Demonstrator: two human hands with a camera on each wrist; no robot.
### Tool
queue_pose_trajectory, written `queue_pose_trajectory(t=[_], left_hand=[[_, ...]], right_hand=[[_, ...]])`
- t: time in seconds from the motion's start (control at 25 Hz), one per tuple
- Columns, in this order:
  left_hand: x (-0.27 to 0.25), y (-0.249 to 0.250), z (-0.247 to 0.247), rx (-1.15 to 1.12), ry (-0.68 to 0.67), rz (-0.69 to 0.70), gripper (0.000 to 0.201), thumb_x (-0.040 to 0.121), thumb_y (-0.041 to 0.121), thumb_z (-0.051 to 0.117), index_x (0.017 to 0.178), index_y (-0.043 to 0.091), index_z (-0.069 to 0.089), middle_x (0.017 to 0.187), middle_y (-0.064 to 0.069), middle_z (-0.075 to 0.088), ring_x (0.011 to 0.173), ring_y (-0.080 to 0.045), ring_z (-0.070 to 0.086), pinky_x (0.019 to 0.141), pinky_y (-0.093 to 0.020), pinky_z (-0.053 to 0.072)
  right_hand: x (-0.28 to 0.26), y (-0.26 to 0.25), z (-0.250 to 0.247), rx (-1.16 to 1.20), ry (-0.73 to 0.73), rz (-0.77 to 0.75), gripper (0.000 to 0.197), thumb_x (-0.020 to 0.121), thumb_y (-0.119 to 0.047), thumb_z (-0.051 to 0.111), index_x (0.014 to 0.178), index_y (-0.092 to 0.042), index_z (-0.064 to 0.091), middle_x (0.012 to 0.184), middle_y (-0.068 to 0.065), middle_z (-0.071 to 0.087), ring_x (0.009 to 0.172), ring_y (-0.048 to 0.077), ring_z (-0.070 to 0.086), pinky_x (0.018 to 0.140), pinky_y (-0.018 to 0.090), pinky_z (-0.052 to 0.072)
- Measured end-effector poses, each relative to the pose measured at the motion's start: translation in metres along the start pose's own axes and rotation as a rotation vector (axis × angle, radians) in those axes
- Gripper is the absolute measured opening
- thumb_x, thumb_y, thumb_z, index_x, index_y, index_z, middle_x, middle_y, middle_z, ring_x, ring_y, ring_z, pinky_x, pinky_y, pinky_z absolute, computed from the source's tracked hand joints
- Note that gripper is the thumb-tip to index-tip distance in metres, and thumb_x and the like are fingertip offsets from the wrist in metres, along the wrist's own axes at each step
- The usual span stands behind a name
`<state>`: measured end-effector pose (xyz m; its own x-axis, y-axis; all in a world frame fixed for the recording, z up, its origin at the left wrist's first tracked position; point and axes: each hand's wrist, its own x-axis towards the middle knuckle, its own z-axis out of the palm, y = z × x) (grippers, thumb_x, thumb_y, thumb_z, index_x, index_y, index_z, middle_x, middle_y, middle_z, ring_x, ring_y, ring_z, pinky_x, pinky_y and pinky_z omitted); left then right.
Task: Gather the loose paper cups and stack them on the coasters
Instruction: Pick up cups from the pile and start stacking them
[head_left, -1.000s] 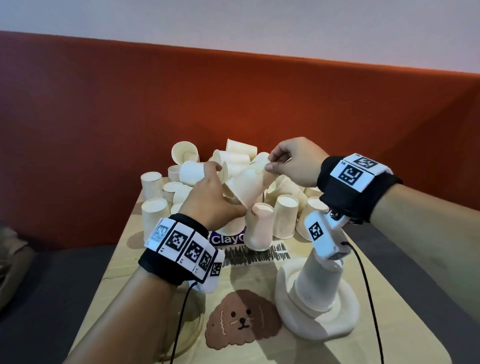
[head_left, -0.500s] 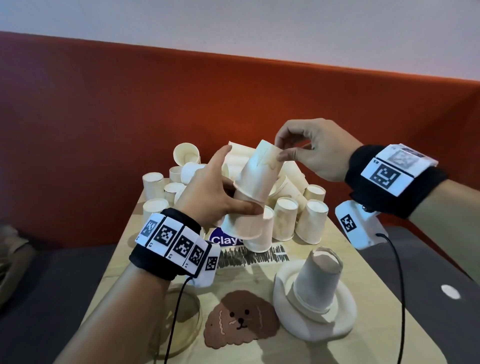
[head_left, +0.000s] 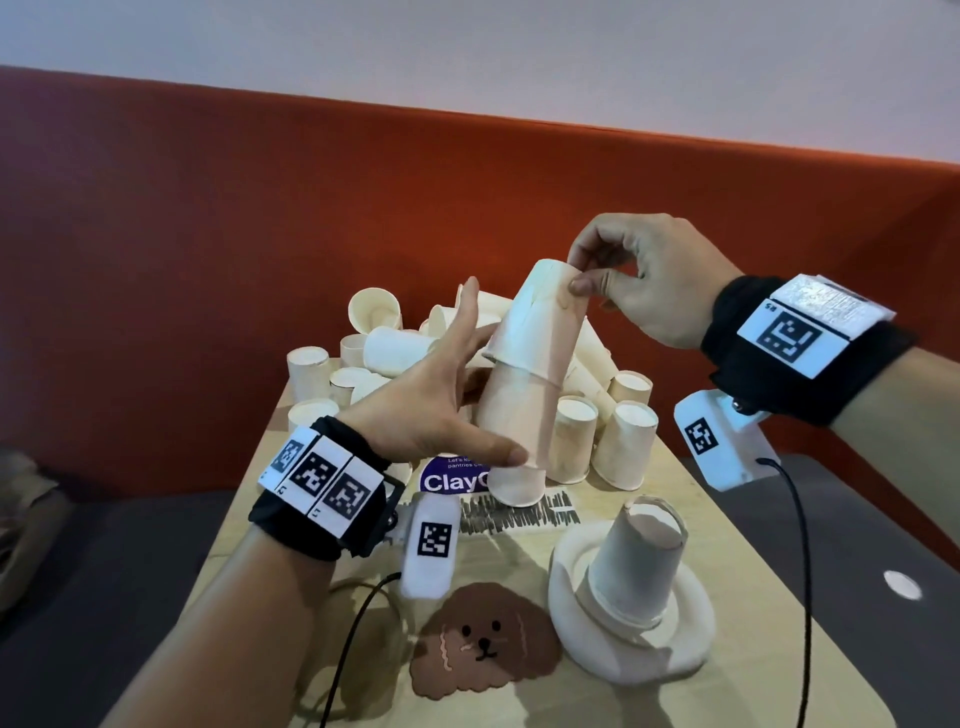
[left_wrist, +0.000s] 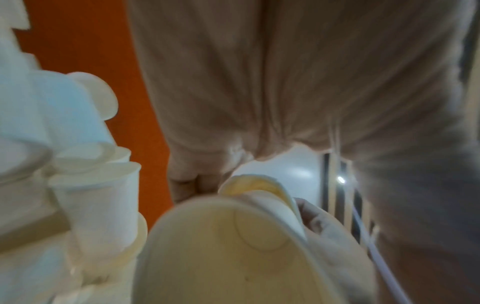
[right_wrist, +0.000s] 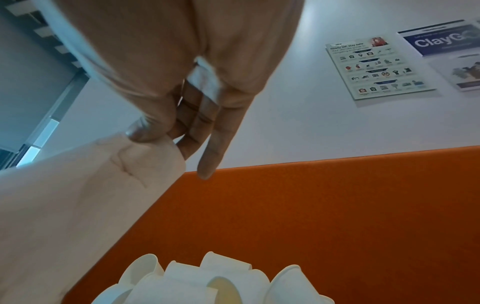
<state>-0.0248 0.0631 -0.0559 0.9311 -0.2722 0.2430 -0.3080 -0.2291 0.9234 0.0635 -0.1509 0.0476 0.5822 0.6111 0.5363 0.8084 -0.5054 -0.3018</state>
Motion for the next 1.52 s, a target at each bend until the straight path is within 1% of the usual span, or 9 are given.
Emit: queue_pose_trajectory(t=[0.2, 0.44, 0.6, 0.72, 0.88, 1.16, 1.32, 1.44, 1.52], left_hand=[[-0.001, 0.014, 0.013, 0.457, -0.026, 0.006, 0.149, 0.066, -0.003, 0.083, 0.146, 0.045, -0.033, 0.148, 0.021, 0.021, 0.106, -0.002, 0.053, 0.070, -0.010, 0.052], [0.005, 0.001, 0.005, 0.602, 0.154, 0.041, 0.145, 0.064, 0.019, 0.091, 0.152, 0.038, -0.024, 0.150, 0.003, 0.039, 0.110, -0.013, 0.058, 0.094, -0.025, 0.050], [0.005, 0.000, -0.002, 0.640, 0.241, 0.100, 0.138, 0.060, 0.030, 0.093, 0.158, 0.034, -0.005, 0.147, 0.007, 0.042, 0.112, -0.007, 0.056, 0.093, -0.026, 0.051], [0.002, 0.005, -0.004, 0.624, 0.329, 0.165, 0.133, 0.061, 0.034, 0.092, 0.159, 0.032, 0.002, 0.145, 0.009, 0.044, 0.109, 0.000, 0.056, 0.089, -0.010, 0.047], [-0.003, 0.019, 0.000, 0.585, 0.371, 0.216, 0.127, 0.062, 0.034, 0.091, 0.159, 0.028, 0.010, 0.143, 0.009, 0.048, 0.103, 0.007, 0.054, 0.089, -0.013, 0.048], [-0.043, 0.030, 0.007, 0.733, 0.128, -0.011, 0.127, 0.059, 0.031, 0.094, 0.158, 0.029, 0.015, 0.115, 0.018, 0.058, 0.098, 0.002, 0.060, 0.079, -0.009, 0.049], [-0.056, 0.030, 0.009, 0.834, -0.055, -0.291, 0.099, 0.059, 0.029, 0.094, 0.142, 0.038, 0.041, 0.117, 0.019, 0.059, 0.100, -0.004, 0.063, 0.088, -0.027, 0.053], [-0.054, 0.023, 0.008, 0.868, -0.054, -0.360, 0.099, 0.067, 0.017, 0.090, 0.148, 0.038, 0.036, 0.112, 0.015, 0.059, 0.099, -0.005, 0.062, 0.079, -0.020, 0.050], [-0.051, 0.016, 0.007, 0.886, -0.058, -0.397, 0.102, 0.071, 0.013, 0.087, 0.154, 0.034, 0.031, 0.121, 0.011, 0.060, 0.102, -0.009, 0.062, 0.085, -0.024, 0.051]], right_hand=[[0.000, -0.001, -0.002, -0.063, -0.063, -0.004, 0.006, 0.091, -0.016, 0.070, 0.092, -0.021, 0.067, 0.091, -0.011, 0.068, 0.088, 0.010, 0.064, 0.084, 0.036, 0.056], [-0.003, -0.001, 0.003, -0.090, -0.201, 0.005, 0.007, 0.090, -0.015, 0.072, 0.092, -0.020, 0.068, 0.090, -0.007, 0.070, 0.087, 0.009, 0.065, 0.085, 0.032, 0.054], [-0.004, -0.004, 0.009, -0.046, -0.243, 0.019, 0.007, 0.089, -0.020, 0.074, 0.093, -0.022, 0.069, 0.090, -0.008, 0.070, 0.087, 0.009, 0.064, 0.087, 0.034, 0.053], [-0.004, -0.005, 0.011, -0.001, -0.195, 0.014, 0.008, 0.090, -0.026, 0.072, 0.095, -0.027, 0.065, 0.104, -0.005, 0.067, 0.100, 0.014, 0.062, 0.094, 0.040, 0.051], [-0.011, -0.017, 0.011, 0.315, -0.205, 0.148, 0.039, 0.078, -0.049, 0.073, 0.104, -0.024, 0.059, 0.113, 0.000, 0.066, 0.106, 0.020, 0.067, 0.087, 0.038, 0.058], [-0.048, -0.044, 0.033, 0.452, -0.163, 0.150, 0.042, 0.074, -0.023, 0.086, 0.106, -0.016, 0.060, 0.111, 0.000, 0.067, 0.088, 0.024, 0.071, 0.077, 0.032, 0.058], [-0.074, -0.047, 0.049, 0.314, -0.265, 0.128, 0.054, 0.069, -0.030, 0.087, 0.114, -0.029, 0.057, 0.115, -0.014, 0.061, 0.095, 0.005, 0.064, 0.080, 0.024, 0.053], [-0.088, -0.050, 0.060, 0.233, -0.354, 0.046, 0.053, 0.069, -0.033, 0.087, 0.117, -0.035, 0.064, 0.110, -0.022, 0.063, 0.099, -0.007, 0.058, 0.083, 0.012, 0.047], [-0.096, -0.051, 0.068, 0.196, -0.413, 0.025, 0.051, 0.068, -0.036, 0.088, 0.115, -0.033, 0.068, 0.104, -0.024, 0.062, 0.097, -0.004, 0.059, 0.084, 0.018, 0.049]])
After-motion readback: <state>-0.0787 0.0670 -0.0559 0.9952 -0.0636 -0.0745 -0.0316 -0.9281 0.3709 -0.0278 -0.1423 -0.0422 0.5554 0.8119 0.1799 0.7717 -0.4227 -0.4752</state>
